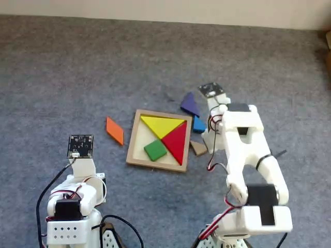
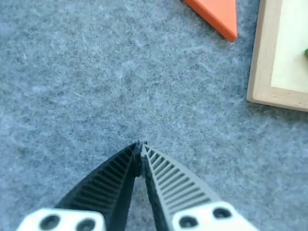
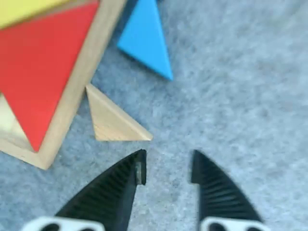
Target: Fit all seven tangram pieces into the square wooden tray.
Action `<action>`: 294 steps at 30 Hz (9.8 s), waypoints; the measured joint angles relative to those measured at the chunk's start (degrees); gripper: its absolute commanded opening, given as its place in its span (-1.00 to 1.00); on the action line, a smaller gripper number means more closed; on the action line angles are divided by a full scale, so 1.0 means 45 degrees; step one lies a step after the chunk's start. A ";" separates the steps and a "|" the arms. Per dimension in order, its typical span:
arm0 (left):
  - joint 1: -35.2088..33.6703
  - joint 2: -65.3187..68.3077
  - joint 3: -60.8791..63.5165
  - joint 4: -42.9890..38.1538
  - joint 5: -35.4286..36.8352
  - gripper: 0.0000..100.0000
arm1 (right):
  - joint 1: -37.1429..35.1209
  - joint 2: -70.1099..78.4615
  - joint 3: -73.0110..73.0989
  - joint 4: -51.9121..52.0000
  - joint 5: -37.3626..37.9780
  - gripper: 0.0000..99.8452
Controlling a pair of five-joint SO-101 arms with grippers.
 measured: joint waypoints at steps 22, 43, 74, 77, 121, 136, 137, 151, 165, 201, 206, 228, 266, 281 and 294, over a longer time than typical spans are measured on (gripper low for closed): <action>0.0000 0.0000 0.0000 0.0000 0.0000 -0.99 | -0.2462 0.0606 0.2344 -0.2637 0.2716 -0.49; 0.0000 0.0000 0.0000 0.0000 0.0000 -0.99 | -0.2090 0.1778 0.0996 -0.2716 0.2696 -0.85; 0.0000 0.0000 0.0000 0.0000 0.0000 -0.99 | -0.4357 -0.0860 0.1289 -0.3477 -0.7580 -0.86; 0.0000 0.0000 0.0000 0.0000 0.0000 -0.99 | -0.4454 -0.0860 0.1446 -0.3888 -0.8147 -0.86; 0.0000 0.0000 0.0000 0.0000 0.0000 -0.99 | -0.4884 -0.4982 0.2383 -0.4767 -1.4926 -0.98; 0.0000 0.0000 0.0000 0.0000 0.0000 -0.99 | -0.4063 -0.0840 0.1074 -0.4962 -1.3949 -0.99; 0.0000 0.0000 0.0000 0.0000 0.0000 -0.99 | -0.4005 -0.0586 0.0899 -0.4962 -1.3949 -0.99; 0.0000 0.0000 0.0000 0.0000 0.0000 -0.99 | -0.3966 0.1114 0.0469 -0.4884 -1.3343 -0.99; 0.0000 0.0000 0.0000 0.0000 0.0000 -0.99 | -0.3966 0.1094 0.0391 -0.2422 -1.1077 -0.99; 0.0000 0.0000 0.0000 0.0000 0.0000 -0.99 | -0.4747 0.1114 0.0000 -0.3399 -0.9241 -0.99; 0.0000 0.0000 0.0000 0.0000 0.0000 -0.99 | -0.4767 0.1114 0.0000 -0.2813 -0.9162 -0.99; 0.0000 0.0000 0.0000 0.0000 0.0000 -0.99 | -0.6369 0.1114 0.0000 -0.2305 -0.7189 -0.99; 0.0000 0.0000 0.0000 0.0000 0.0000 -0.99 | -0.6955 0.1074 0.0938 -0.3868 -0.7013 -0.99; 0.0000 0.0000 0.0000 0.0000 0.0000 -0.99 | -0.5099 0.0957 0.0332 -0.1621 -0.3673 -0.99; 0.0000 0.0000 0.0000 0.0000 0.0000 -0.99 | -0.2794 -0.2442 0.0254 -0.2325 -0.6115 -0.90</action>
